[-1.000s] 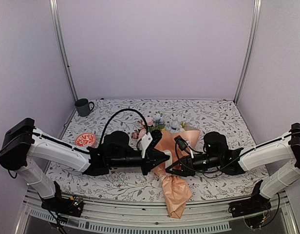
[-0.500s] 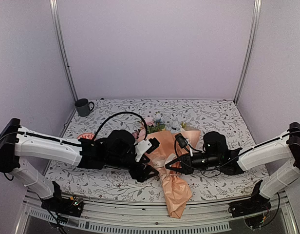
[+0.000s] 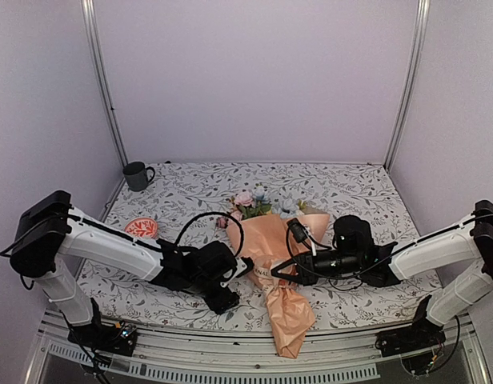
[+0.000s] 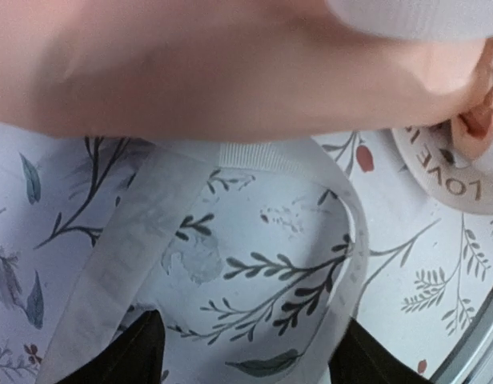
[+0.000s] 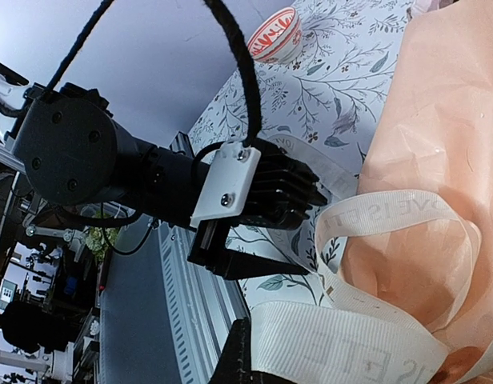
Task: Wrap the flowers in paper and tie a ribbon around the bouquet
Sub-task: Cross the half-tied ribbon over the folded bouquet.
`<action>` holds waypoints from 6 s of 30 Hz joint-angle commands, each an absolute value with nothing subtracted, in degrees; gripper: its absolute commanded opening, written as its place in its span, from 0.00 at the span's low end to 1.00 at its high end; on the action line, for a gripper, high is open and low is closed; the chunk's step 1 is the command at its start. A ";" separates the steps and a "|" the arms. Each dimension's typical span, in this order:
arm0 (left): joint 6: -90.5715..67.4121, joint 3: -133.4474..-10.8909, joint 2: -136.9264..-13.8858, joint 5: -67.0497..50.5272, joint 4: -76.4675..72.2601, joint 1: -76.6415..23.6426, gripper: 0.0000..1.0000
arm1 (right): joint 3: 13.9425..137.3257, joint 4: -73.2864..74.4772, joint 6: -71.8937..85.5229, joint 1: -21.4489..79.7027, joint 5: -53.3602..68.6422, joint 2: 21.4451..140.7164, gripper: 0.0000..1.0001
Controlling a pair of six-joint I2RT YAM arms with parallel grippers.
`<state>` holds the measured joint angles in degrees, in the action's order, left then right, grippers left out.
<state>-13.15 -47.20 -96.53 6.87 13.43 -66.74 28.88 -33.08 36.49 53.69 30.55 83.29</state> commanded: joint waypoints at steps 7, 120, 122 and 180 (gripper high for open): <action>-23.29 -45.76 -98.70 16.53 20.35 -63.77 0.00 | 27.05 -30.31 39.95 53.64 24.38 77.53 0.00; 13.25 -39.55 -83.10 -12.10 -23.68 -64.93 0.83 | 40.26 -17.73 21.93 50.96 45.75 83.87 0.09; 12.85 -39.22 -84.72 -11.70 -24.91 -64.72 0.88 | 40.31 -18.56 21.55 50.98 46.37 84.04 0.09; 0.72 -43.03 -95.87 -30.50 -36.62 -61.73 0.72 | 38.18 -21.69 20.30 50.92 47.60 82.01 0.04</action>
